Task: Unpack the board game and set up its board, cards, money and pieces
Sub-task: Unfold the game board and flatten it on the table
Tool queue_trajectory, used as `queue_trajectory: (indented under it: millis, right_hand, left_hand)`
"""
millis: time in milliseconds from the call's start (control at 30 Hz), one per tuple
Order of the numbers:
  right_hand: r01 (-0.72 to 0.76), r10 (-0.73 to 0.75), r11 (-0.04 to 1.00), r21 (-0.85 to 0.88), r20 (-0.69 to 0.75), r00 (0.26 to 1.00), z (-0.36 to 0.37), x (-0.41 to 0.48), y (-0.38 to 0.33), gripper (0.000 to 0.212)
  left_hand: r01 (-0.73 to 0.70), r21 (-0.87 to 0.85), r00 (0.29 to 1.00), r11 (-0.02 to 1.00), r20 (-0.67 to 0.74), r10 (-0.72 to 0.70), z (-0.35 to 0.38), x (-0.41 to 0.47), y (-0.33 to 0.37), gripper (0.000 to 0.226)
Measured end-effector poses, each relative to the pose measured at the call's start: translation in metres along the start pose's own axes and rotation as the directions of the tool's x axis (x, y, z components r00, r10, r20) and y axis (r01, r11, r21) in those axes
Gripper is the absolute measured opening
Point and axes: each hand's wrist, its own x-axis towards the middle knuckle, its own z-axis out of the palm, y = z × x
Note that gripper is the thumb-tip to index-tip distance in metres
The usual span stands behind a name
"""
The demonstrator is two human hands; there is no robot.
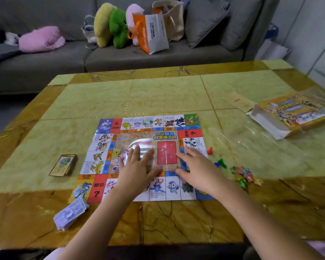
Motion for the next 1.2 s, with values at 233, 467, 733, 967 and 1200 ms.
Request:
queue_trajectory:
  millis: [233, 467, 733, 967, 1200]
  right_hand:
    - [0.048, -0.013, 0.975, 0.218, -0.158, 0.987, -0.071, -0.012, 0.034, 0.016]
    - [0.033, 0.031, 0.954, 0.298, -0.208, 0.978, -0.082, -0.007, 0.055, 0.015]
    - [0.166, -0.159, 0.971, 0.174, -0.052, 0.986, -0.048, 0.002, 0.008, 0.012]
    - [0.311, -0.314, 0.94, 0.138, 0.001, 0.949, -0.016, 0.027, -0.041, 0.009]
    - [0.313, -0.314, 0.949, 0.041, 0.045, 0.948, 0.008, 0.041, -0.064, 0.02]
  left_hand:
    - [-0.006, -0.064, 0.999, 0.998, -0.041, 0.003, -0.002, 0.002, 0.004, 0.072]
    - [-0.028, -0.237, 0.998, 0.971, -0.066, 0.013, -0.018, -0.002, 0.009, 0.052]
    - [0.206, -0.37, 0.932, 0.906, -0.209, -0.297, -0.072, -0.01, -0.062, 0.046]
    - [0.594, -0.31, 0.766, 0.743, -0.065, -0.639, -0.089, -0.015, -0.145, 0.067]
    - [0.664, -0.126, 0.748, 0.737, 0.098, -0.656, -0.091, -0.003, -0.162, 0.055]
